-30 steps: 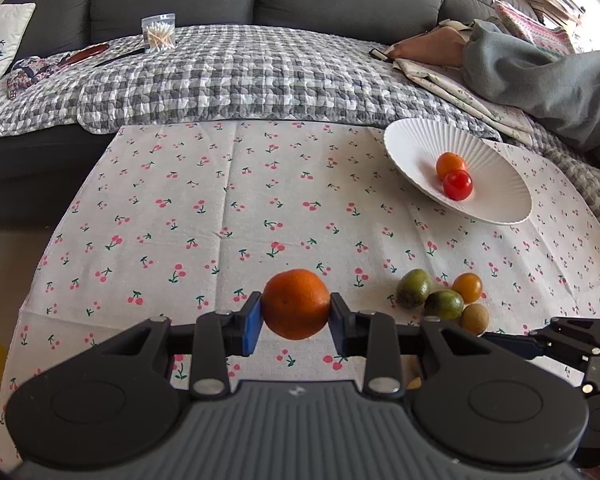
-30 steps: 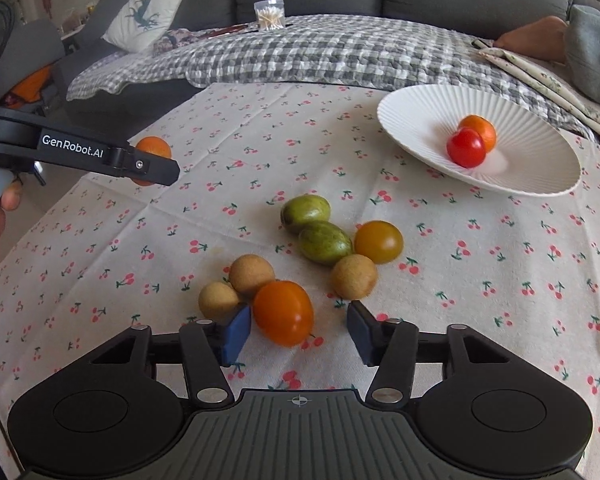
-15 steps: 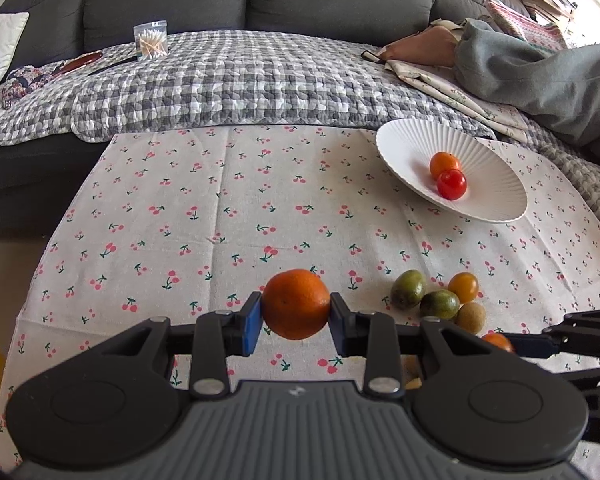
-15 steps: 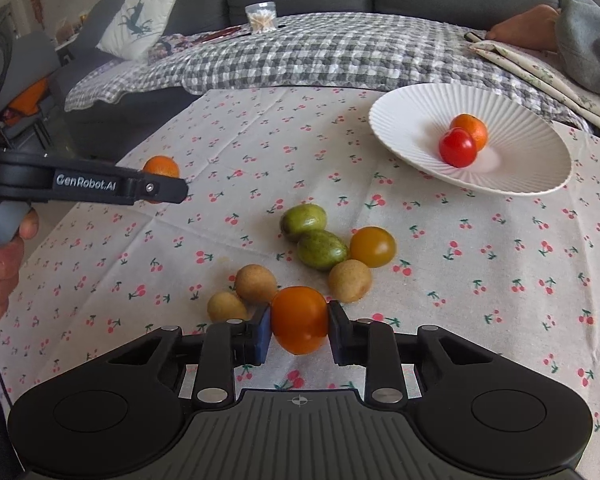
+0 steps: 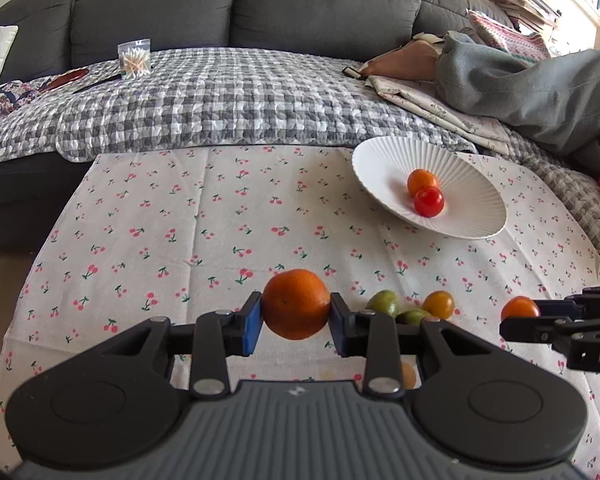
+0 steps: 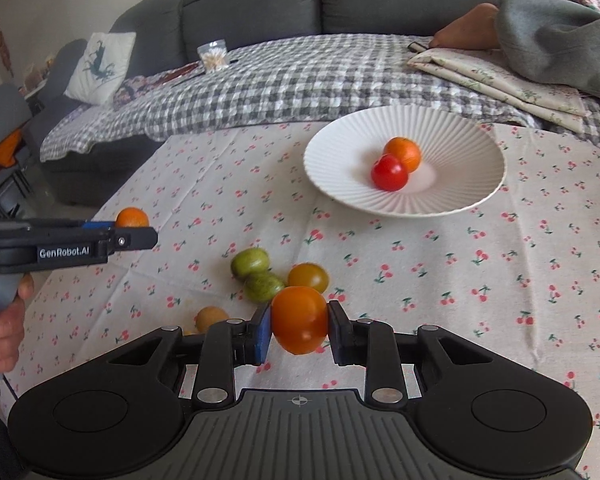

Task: Organize fruits
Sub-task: 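Carry the held fruits to the white bowl with both tools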

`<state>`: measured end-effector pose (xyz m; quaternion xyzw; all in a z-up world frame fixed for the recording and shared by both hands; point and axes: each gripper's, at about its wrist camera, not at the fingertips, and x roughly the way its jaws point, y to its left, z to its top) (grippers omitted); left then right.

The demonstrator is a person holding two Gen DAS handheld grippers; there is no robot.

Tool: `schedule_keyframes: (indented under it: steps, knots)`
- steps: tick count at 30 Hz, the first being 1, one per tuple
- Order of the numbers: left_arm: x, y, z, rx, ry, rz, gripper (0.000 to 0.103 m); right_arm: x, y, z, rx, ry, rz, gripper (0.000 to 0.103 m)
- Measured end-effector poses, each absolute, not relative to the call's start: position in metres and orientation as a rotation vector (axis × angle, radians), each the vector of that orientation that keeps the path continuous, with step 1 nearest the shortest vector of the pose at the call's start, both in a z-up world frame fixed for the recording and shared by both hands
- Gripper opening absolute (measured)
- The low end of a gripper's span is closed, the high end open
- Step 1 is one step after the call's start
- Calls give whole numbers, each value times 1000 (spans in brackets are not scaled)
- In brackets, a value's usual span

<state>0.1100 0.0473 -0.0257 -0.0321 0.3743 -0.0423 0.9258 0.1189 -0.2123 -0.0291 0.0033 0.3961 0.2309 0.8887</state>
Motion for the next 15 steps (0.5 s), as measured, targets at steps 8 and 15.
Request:
schedule_keyframes:
  steps: [8, 15]
  knots:
    - [124, 25, -24, -27, 748, -111, 33, 132, -238, -15, 57, 804, 422, 28]
    - [140, 1, -24, 55, 726, -126, 33, 145, -259, -8, 96, 791, 383, 28]
